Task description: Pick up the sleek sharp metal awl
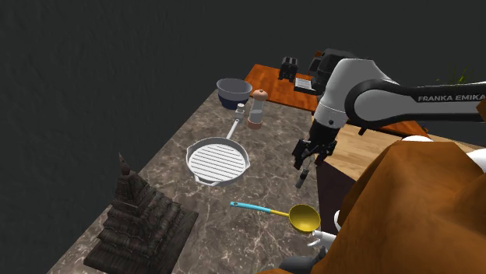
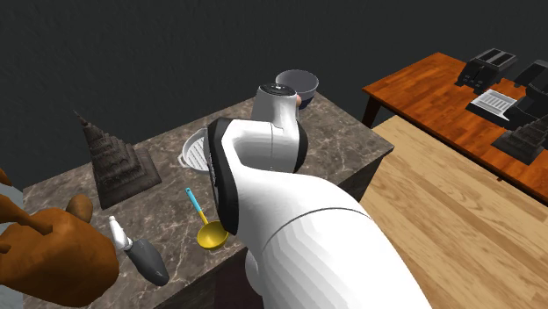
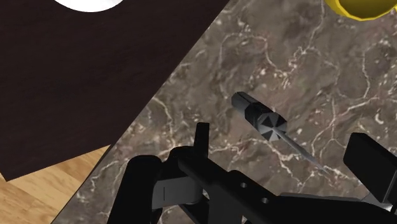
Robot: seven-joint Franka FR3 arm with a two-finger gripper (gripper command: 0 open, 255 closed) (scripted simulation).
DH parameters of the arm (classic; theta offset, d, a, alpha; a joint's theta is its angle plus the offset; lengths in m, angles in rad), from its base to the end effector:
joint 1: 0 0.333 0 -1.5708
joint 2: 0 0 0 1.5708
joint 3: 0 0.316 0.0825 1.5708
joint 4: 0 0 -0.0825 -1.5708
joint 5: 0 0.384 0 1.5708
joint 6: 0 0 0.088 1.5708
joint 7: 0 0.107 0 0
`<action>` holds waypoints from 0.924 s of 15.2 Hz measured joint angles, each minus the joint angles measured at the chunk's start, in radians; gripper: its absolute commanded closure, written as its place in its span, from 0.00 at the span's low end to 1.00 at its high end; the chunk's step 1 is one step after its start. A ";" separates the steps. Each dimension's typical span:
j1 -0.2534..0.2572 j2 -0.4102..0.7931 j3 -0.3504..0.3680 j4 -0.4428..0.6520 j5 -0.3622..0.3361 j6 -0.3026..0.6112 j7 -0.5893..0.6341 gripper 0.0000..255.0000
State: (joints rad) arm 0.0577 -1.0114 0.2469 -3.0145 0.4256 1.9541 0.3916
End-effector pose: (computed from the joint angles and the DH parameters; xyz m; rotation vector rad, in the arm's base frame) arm 0.2338 0.0814 0.3688 -2.9243 0.5588 0.1399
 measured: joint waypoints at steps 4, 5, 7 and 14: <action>0.002 0.004 0.003 -0.005 0.004 0.010 -0.001 1.00; 0.002 0.004 0.003 -0.005 0.004 0.010 -0.001 1.00; 0.002 0.004 0.003 -0.005 0.004 0.010 -0.001 1.00; -0.006 -0.005 -0.007 0.018 -0.009 -0.022 0.002 1.00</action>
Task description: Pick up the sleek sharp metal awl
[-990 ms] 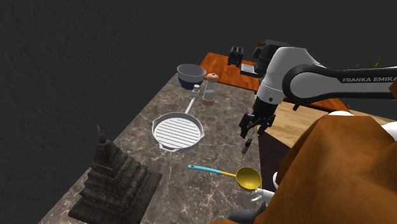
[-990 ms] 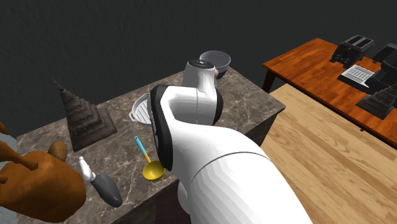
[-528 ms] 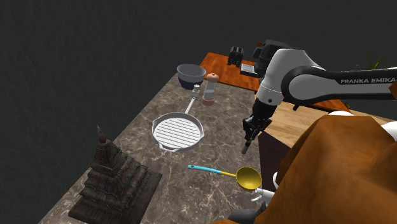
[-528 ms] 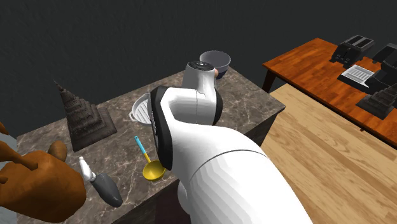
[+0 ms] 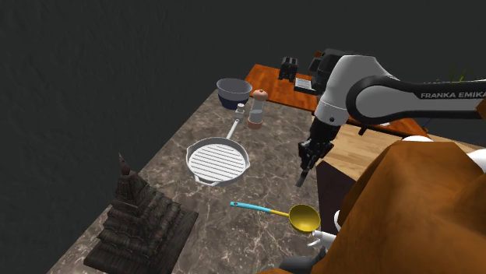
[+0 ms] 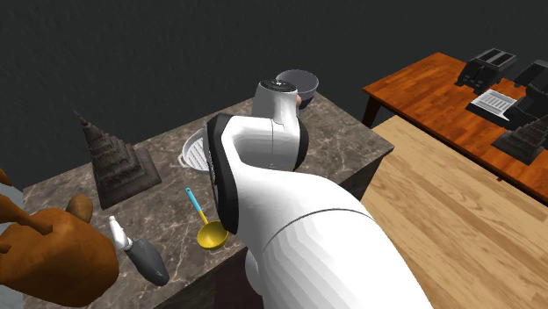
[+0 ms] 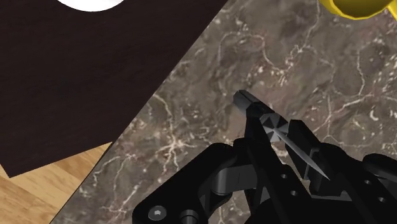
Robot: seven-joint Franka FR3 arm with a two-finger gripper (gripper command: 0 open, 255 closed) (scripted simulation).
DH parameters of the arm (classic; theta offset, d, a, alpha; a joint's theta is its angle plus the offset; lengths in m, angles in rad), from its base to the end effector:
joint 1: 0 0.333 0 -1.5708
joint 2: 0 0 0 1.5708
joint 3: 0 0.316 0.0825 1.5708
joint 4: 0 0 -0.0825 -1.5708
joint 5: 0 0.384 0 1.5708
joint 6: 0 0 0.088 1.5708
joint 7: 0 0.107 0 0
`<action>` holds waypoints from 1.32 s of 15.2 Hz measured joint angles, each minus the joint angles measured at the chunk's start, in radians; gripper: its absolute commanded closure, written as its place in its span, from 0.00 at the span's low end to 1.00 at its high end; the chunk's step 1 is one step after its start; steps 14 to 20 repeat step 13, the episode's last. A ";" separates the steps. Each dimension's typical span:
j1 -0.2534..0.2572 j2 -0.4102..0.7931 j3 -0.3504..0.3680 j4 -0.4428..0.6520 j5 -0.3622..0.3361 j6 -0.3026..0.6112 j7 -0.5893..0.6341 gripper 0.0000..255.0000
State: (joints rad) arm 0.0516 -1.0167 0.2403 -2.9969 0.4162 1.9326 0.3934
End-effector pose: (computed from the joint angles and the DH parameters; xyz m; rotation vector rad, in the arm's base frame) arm 0.2350 0.0808 0.3767 -2.9240 0.5587 0.1382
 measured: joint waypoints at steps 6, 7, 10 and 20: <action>-0.013 -0.031 -0.021 0.067 -0.030 -0.096 0.017 1.00; -0.014 -0.033 -0.023 0.079 -0.033 -0.110 0.021 1.00; -0.020 -0.039 -0.034 0.115 -0.046 -0.151 0.027 1.00; -0.024 -0.044 -0.042 0.147 -0.055 -0.187 0.033 1.00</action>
